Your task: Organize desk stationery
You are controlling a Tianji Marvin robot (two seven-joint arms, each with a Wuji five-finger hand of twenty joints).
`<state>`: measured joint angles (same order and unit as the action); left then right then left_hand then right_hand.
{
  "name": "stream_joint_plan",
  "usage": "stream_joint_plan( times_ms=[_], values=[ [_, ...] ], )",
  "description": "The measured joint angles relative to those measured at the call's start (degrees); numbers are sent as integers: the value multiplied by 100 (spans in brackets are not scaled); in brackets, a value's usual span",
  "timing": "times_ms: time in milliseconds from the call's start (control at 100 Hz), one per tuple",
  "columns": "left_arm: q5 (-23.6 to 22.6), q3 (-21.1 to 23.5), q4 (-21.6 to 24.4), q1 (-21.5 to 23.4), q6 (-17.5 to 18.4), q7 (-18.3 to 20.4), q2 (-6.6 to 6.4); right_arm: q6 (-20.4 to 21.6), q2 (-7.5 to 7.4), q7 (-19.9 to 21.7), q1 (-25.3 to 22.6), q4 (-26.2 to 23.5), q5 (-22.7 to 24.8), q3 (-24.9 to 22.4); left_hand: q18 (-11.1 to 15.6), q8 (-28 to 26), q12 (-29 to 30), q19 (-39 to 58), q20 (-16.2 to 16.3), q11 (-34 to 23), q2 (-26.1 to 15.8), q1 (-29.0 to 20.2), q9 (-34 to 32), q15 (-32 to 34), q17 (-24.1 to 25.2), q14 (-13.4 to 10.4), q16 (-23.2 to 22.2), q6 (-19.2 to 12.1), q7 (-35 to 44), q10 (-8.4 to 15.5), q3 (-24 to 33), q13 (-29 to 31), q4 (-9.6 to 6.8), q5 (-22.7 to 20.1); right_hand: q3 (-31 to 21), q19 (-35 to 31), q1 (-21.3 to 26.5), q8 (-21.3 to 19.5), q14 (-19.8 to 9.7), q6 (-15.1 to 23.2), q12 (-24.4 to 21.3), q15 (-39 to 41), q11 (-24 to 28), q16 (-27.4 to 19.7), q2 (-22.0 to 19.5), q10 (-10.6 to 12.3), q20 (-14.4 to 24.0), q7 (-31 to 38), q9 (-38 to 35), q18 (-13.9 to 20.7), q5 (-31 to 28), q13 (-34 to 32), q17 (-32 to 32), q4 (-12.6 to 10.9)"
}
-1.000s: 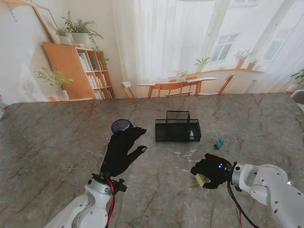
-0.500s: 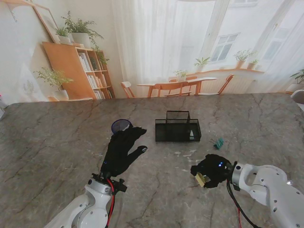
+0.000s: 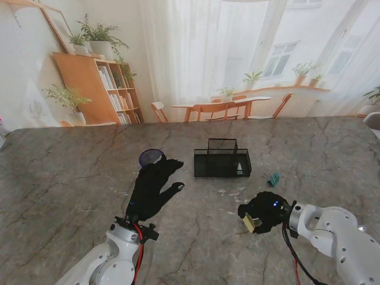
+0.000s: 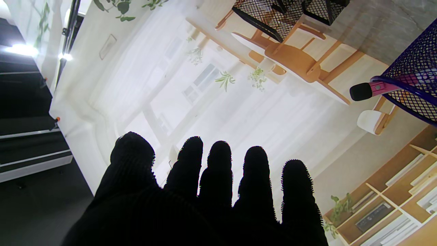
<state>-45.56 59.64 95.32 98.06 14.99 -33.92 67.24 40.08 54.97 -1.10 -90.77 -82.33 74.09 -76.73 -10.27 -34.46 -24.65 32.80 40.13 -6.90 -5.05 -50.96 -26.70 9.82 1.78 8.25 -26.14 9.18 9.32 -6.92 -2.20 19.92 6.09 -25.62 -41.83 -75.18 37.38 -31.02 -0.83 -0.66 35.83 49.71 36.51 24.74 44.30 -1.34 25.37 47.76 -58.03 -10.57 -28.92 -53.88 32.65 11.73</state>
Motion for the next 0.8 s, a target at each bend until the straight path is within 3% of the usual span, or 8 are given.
stream_joint_plan(
  times_ms=[280, 370, 650, 800],
  values=[
    [-1, -5, 1, 1, -1, 2, -2, -132, 82, 13, -126, -145, -170, -129, -1, 0, 0, 0, 0, 0, -1, -55, 0, 0, 0, 0, 0, 0, 0, 0, 0, 0, 0, 0, 0, -1, 1, 72, -35, 124, 0, 35, -34, -45, 40, 80, -1, 0, -72, 1, -6, -49, 60, 6],
    [-1, -6, 1, -1, 0, 1, -2, -199, 103, 15, -185, -235, -230, -185, -1, 0, 0, 0, 0, 0, -1, -56, 0, 0, 0, 0, 0, 0, 0, 0, 0, 0, 0, 0, -1, -2, 31, 90, -119, 132, 17, 37, -19, -47, 44, 326, -4, 0, -249, 2, -6, -144, 67, 31],
    [-1, 1, 2, 3, -1, -9, -1, -946, 243, 157, -422, -614, -805, -334, -1, 0, 0, -1, 0, 0, -1, -55, 0, 0, 0, 0, 0, 0, 0, 0, 0, 0, 0, -1, -29, -4, 74, 138, -130, 181, 16, 49, -17, -48, 98, 341, -66, 0, -300, 2, -8, -144, 77, 33],
    [-1, 12, 21, 22, -9, -31, 0, -1556, 329, 178, -547, -863, -1277, -374, -1, 0, 0, -1, 0, 0, -1, -56, 0, 0, 0, 0, 0, 0, 0, 0, 0, 0, 0, 0, -33, -5, 86, 140, -131, 183, 16, 53, -17, -49, 162, 341, -66, 0, -302, 2, -51, -144, 88, 33]
  ],
)
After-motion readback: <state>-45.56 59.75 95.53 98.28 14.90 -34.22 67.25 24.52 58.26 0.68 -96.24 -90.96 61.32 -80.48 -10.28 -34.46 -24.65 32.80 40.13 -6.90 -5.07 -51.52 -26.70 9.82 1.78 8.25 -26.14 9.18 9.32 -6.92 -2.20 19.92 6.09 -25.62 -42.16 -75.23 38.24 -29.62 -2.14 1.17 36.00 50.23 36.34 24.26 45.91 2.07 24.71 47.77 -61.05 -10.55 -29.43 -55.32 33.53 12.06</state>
